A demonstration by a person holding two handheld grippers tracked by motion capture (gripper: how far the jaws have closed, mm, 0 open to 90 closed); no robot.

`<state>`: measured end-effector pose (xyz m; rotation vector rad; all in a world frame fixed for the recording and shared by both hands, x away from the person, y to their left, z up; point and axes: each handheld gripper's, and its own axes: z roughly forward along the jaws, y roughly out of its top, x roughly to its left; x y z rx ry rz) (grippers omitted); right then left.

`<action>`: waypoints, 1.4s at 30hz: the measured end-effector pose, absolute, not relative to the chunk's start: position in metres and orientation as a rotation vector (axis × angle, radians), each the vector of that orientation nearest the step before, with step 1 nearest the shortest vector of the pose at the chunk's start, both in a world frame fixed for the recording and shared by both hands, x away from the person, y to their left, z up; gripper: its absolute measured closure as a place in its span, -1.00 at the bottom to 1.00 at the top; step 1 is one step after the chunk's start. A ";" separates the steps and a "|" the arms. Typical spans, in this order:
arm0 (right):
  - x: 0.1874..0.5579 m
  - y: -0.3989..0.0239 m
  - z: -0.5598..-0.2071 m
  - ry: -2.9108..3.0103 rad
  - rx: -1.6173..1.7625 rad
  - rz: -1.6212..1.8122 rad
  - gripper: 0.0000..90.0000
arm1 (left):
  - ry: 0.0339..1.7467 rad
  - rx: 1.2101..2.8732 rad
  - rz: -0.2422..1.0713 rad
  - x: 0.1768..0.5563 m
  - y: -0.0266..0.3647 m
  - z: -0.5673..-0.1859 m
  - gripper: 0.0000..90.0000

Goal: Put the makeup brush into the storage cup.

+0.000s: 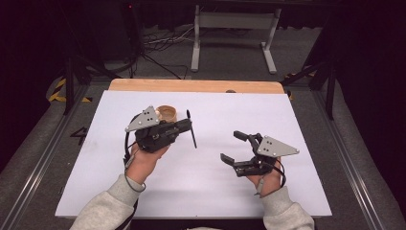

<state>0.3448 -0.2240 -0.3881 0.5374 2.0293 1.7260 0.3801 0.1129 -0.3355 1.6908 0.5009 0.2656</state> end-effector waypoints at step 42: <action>0.327 -0.280 -0.399 2.068 0.651 1.636 -0.76 | 0.688 1.657 0.500 0.418 0.131 -0.323 0.88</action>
